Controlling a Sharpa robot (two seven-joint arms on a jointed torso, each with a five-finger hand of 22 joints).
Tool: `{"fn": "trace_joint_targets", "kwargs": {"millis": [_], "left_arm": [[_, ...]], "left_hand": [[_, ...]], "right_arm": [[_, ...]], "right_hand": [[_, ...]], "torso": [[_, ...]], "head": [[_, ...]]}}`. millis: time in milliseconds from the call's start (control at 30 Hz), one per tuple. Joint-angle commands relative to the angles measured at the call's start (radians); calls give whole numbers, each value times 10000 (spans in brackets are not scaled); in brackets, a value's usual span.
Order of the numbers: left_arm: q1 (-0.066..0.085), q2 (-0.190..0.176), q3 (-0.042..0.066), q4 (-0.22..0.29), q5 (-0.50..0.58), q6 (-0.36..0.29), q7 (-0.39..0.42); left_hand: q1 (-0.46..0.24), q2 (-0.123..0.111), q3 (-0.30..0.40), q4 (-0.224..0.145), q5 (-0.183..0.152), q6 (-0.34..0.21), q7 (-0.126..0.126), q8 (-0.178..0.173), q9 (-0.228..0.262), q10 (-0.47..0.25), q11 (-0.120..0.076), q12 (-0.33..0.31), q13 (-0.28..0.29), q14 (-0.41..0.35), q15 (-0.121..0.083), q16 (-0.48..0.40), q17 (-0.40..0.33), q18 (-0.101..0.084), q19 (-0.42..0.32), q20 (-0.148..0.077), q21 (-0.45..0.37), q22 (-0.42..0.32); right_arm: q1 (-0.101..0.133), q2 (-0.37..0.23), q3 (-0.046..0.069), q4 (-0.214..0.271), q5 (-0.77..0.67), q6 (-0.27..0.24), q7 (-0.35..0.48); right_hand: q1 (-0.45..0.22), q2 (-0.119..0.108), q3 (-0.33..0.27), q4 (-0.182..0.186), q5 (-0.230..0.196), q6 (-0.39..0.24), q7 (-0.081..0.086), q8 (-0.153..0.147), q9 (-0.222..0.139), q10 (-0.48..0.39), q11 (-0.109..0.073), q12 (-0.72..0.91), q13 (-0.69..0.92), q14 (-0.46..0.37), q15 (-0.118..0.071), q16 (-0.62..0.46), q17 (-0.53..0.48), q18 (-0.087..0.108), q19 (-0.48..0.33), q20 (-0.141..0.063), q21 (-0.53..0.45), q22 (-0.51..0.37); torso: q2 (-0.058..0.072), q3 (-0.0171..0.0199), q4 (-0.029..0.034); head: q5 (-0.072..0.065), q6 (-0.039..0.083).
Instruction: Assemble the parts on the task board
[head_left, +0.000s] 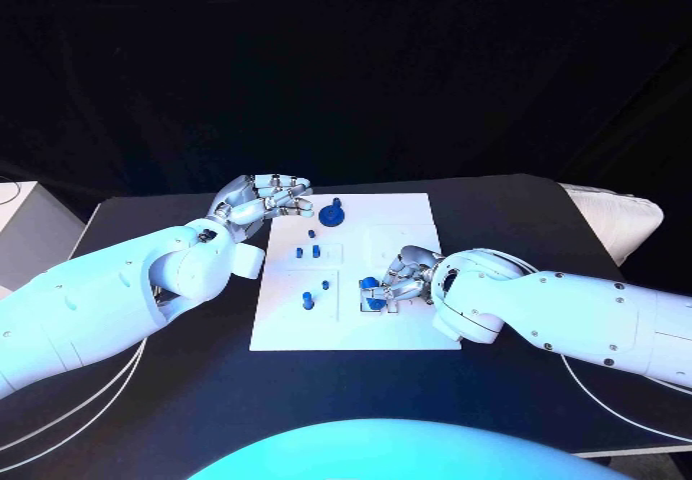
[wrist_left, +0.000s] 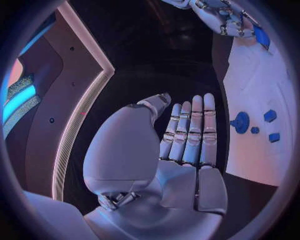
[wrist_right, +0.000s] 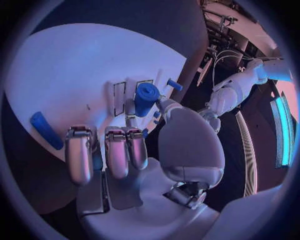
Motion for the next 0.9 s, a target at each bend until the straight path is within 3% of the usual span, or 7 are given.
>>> {"fn": "trace_joint_targets", "kwargs": {"millis": [33, 267, 300, 400, 467, 567, 900], "left_arm": [[-1, 8, 7, 28, -68, 171, 40], [-1, 18, 7, 19, -65, 181, 43], [-1, 19, 7, 17, -65, 181, 42], [-2, 20, 7, 12, -65, 181, 41], [-2, 22, 7, 9, -64, 182, 41], [-2, 24, 6, 8, -64, 185, 40], [-3, 17, 6, 5, -64, 186, 41]], "left_hand": [[-11, 34, -42, 21, 10, 60, -17, -54, -12, -73, 2, 8, -8, -48, 50, -69, 9, 86, 31, 54, -47, -15], [-22, 42, -47, 36, 11, 65, -19, -54, -13, -76, 2, 11, -7, -55, 54, -79, 17, 85, 33, 58, -58, -21], [-22, 42, -47, 36, 11, 65, -19, -54, -13, -76, 2, 11, -7, -55, 54, -79, 17, 85, 33, 58, -58, -21], [-22, 42, -47, 36, 11, 65, -19, -54, -13, -76, 2, 11, -7, -55, 54, -79, 17, 85, 33, 58, -58, -21], [-22, 42, -47, 36, 11, 65, -19, -54, -13, -76, 2, 11, -7, -55, 54, -79, 17, 85, 33, 58, -58, -21], [-22, 42, -47, 36, 11, 65, -19, -54, -13, -76, 2, 11, -7, -55, 54, -79, 17, 85, 33, 58, -58, -21], [-22, 42, -47, 36, 11, 65, -19, -54, -13, -76, 2, 11, -7, -55, 54, -79, 17, 85, 33, 58, -58, -21]], "right_arm": [[-61, 39, -34, -12, -207, 155, -93], [-91, 59, -34, 3, -244, 121, -78], [-98, 56, -34, 14, -245, 111, -72], [-113, 42, -34, 49, -250, 70, -51], [-121, 21, -34, 80, -264, 40, -38], [-131, -30, -33, 132, -317, 12, -25], [-143, -435, -30, 553, -573, -249, 50]], "right_hand": [[-75, 30, -55, -2, -57, 2, 31, 28, -8, 1064, -12, 21, 2635, 1078, -20, 42, 2634, -48, 852, -16, -9, 2400], [-470, 150, -380, -1, -388, -6, 21, 61, 11, 1064, -19, 21, 2635, 1078, -24, 42, 2634, -46, 850, -16, -18, 2398], [-581, 190, -744, 7, -772, -10, 13, 85, 27, 1060, -23, 14, 2630, 1078, -27, 42, 2634, -43, 847, -18, -33, 2394], [-659, 333, -1705, 29, -1236, -31, 13, 136, 57, 1047, -26, -5, 2615, 1078, -29, 42, 2634, -44, 848, -18, -27, 2396], [-824, 510, -2199, 17, -648, -58, 14, 164, 79, 1042, -25, -13, 2609, 1078, -29, 42, 2634, -46, 849, -22, -21, 2398], [-937, 630, -2684, 20, -773, -70, 14, 193, 97, 1047, -24, -6, 2615, 1078, -28, 42, 2634, -46, 850, -19, -17, 2399], [-550, 801, -2885, -13, -767, -68, 4, 224, 110, 1064, -33, 21, 2635, 1078, -33, 42, 2634, -56, 863, -23, 36, 2413]], "torso": [[1, -2, -2], [2, 3, -2], [2, 3, -2], [2, 3, -2], [-3, 4, -2], [-3, 5, 0], [-3, 8, 1]], "head": [[-12, 8], [-26, 14], [-26, 14], [-22, 17], [-16, 22], [-15, 23], [2, 19]]}}
